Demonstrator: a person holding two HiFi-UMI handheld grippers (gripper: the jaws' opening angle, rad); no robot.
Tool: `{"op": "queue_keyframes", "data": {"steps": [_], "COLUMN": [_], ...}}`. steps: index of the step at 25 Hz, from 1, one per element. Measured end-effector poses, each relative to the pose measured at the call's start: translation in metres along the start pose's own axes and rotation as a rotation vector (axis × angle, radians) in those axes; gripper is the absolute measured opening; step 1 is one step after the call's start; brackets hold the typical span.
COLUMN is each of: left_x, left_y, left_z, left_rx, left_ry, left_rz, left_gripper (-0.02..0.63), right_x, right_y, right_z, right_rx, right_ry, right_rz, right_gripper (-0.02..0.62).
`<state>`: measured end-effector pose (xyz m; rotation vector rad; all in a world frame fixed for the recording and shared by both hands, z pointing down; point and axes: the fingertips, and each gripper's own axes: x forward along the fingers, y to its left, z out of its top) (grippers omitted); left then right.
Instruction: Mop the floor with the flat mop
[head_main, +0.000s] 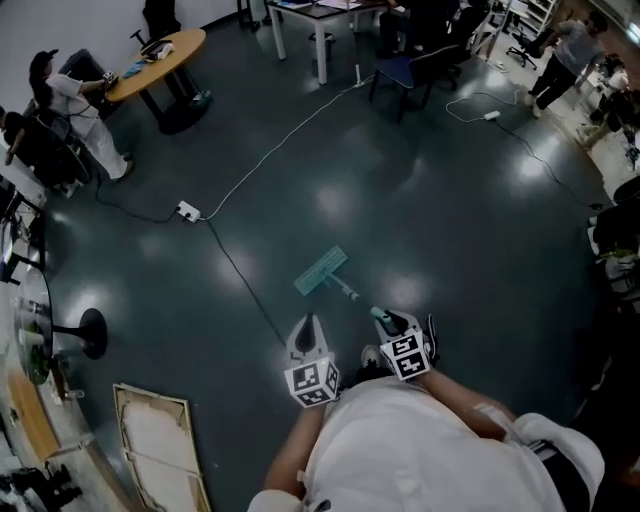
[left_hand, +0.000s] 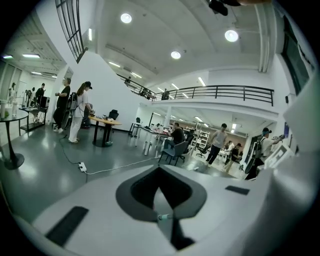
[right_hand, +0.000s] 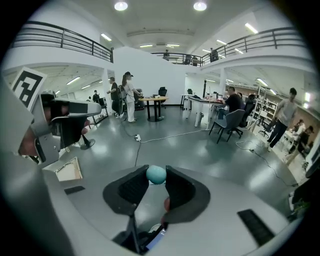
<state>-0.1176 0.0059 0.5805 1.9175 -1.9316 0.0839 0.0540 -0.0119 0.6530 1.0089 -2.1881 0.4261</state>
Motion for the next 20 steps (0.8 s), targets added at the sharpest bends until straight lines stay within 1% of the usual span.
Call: {"op": "queue_keyframes", "data": {"steps": [3, 9, 13, 17, 20], "left_x": [-0.003, -0.006, -0.011, -0.015, -0.018], "left_y": [-0.006, -0.013, -0.011, -0.008, -0.007], "left_z": [0.001, -0.002, -0.003, -0.002, 0.000], "left_rx": [-0.007, -0.003, -0.009, -0.012, -0.015], "left_ry": [-0.004, -0.017, -0.014, -0.016, -0.018], "left_rz": [0.003, 0.010, 0.016, 0.022, 0.023], "left_gripper": [0.006, 0.006, 0.006, 0.006, 0.006], "right_x": [-0.001, -0.001, -0.005, -0.006, -0.006], "right_y": [-0.003, -0.008, -0.006, -0.003, -0.002], "right_z": [0.002, -0.008, -0.005, 0.000, -0.005], "right_rx": [-0.009, -0.020, -0.014, -0.016, -0.013], "right_ry": [-0.011, -0.015, -0.011, -0.034, -0.019], "right_rz": [0.001, 0.010, 0.008, 0.006, 0.006], "right_gripper": [0.110, 0.110, 0.110, 0.110, 0.109]}}
